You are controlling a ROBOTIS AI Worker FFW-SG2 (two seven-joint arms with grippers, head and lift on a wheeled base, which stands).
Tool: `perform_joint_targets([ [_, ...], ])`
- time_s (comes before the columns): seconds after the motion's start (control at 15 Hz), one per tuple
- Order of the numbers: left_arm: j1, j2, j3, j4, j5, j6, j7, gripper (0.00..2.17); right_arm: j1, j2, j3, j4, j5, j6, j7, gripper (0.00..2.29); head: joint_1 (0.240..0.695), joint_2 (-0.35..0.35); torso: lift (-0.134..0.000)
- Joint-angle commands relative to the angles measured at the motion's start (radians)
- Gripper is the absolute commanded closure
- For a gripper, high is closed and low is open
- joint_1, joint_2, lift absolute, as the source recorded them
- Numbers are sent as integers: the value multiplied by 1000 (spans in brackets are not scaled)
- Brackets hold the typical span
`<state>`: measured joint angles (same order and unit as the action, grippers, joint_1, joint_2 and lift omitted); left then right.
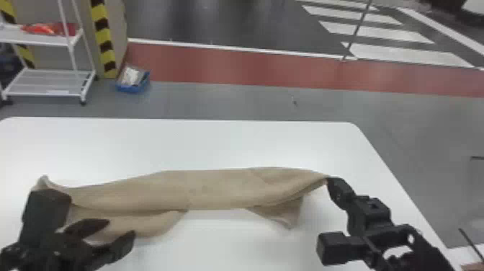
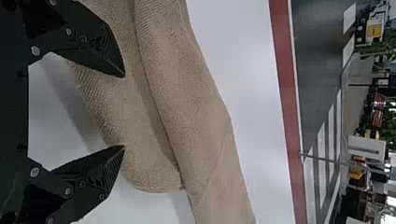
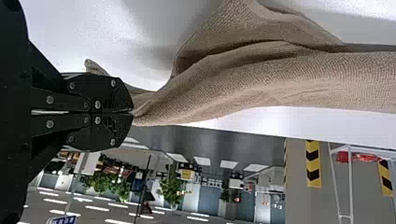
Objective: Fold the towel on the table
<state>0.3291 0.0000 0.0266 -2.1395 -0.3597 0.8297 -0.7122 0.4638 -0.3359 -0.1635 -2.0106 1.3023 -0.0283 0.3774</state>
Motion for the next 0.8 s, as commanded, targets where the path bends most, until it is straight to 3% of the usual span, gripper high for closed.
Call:
perform_joint_targets([
  [0.0,-4,-3,-2,1,-15,4,-1,549,1,0,-4,-2,0,0,0,1656,695,-218,-124],
  [0.07,-4,-3,-1,1,-18,4,-4,562,1,0,-4,-2,0,0,0,1656,695,-219,-124],
  [0.27,-5,-3,4,0,-24,20,-16,1308,1,0,-8,-4,-5,3,0,1656,695,-219,-124],
  [0.4,-5,-3,19,-6,-24,44,-38,1389,1,0,-11,-4,-8,3,0,1656,695,-218,-124],
  [0.53,-2,-3,35,-34,-19,72,-36,1990,3,0,-14,-4,-8,3,0,1656,695,-217,-124],
  [0.73,15,-3,68,-112,16,112,-52,2003,4,1,-16,0,-14,6,-2,1656,695,-207,-124],
])
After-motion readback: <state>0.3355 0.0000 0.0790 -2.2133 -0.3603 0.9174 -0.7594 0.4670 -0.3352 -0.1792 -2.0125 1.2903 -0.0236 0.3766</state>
